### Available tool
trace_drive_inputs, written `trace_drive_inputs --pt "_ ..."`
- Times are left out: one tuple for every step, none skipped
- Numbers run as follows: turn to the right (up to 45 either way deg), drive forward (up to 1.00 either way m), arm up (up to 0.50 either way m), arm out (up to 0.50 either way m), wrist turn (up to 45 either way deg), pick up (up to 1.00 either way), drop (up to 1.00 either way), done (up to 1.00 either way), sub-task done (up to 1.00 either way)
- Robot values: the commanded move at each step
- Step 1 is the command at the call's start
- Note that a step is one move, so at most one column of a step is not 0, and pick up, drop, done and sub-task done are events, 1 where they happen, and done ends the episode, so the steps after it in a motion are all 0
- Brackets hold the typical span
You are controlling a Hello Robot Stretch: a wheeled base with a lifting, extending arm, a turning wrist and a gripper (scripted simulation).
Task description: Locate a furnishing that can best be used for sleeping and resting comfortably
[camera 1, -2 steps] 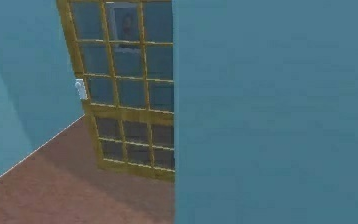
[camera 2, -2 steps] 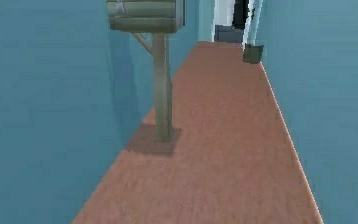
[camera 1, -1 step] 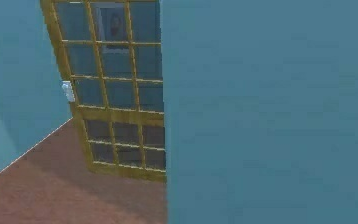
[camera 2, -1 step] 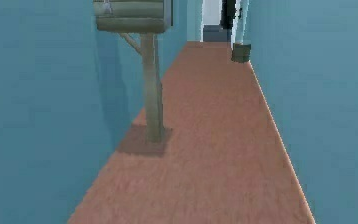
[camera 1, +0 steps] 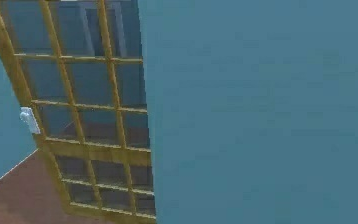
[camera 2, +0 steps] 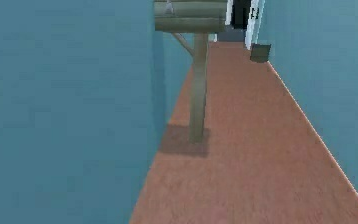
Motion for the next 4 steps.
trace_drive_inputs --pt "-45.0 0.0 0.0 0.0 0.0 0.0 0.0 0.0 0.0" --pt "-12.0 0.0 0.0 0.0 0.0 0.0 0.0 0.0 0.0" --pt "0.0 1.0 0.0 0.0 0.0 0.0 0.0 0.0 0.0" --pt "-3.0 0.0 0.0 0.0 0.0 0.0 0.0 0.0 0.0"
